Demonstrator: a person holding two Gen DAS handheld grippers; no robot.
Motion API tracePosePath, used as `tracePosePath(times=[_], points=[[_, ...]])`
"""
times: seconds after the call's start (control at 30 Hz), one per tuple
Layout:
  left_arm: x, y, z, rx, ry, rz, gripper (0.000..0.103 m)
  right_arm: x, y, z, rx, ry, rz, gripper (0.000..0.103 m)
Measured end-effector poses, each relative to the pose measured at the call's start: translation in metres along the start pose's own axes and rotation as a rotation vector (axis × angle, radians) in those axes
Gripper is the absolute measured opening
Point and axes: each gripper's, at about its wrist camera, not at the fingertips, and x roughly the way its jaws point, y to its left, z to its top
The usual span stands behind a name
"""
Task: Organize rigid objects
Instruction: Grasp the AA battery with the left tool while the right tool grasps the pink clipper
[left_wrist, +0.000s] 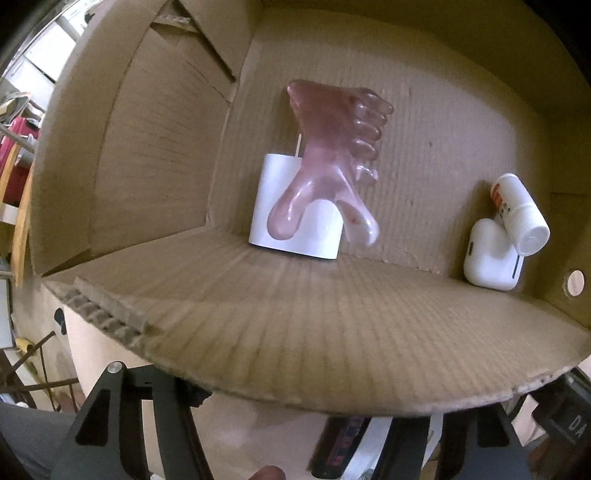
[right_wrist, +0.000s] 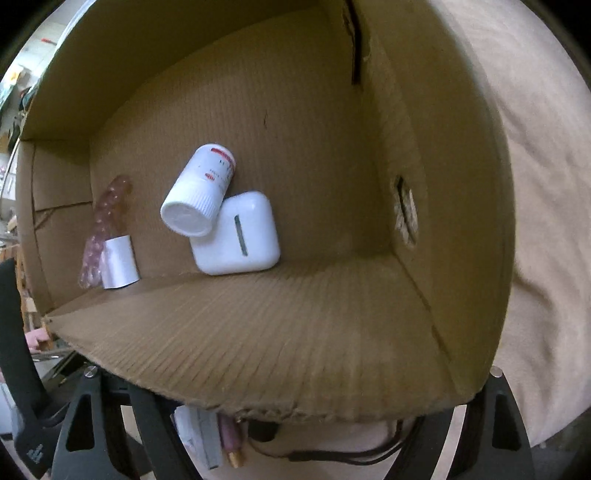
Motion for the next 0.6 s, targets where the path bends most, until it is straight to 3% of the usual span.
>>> tracePosePath(times=[0.07,0.1,0.13,0.37,0.53,0.6], points=[[-0.001,-0.003,0.001,0.011,-0.008,-0.001,0.051,0.001,0.0,0.003,0.003,-0.009,0.008,0.092],[-0.002,-0.005,0.0,0.021,-0.015,-0.003,0.041,0.002,0.001,0.003,-0.001,-0.012,0.01,0.092],[-0.002,-0.006,0.0,0.03,-0.021,-0.002,0.039,0.002,0.001,0.003,-0.008,-0.015,0.011,0.092],[-0.004,-0.004,-0.002,0.046,-0.03,-0.016,0.039,0.002,0.016,-0.001,-0.076,-0.029,-0.002,0.091],[-0.005,0.011,-0.008,0.044,-0.028,-0.017,0.039,0.006,0.026,-0.002,-0.125,-0.054,-0.07,0.091],[-0.006,0.011,-0.009,0.048,-0.03,-0.015,0.039,0.009,0.027,0.0,-0.133,-0.067,-0.086,0.084]])
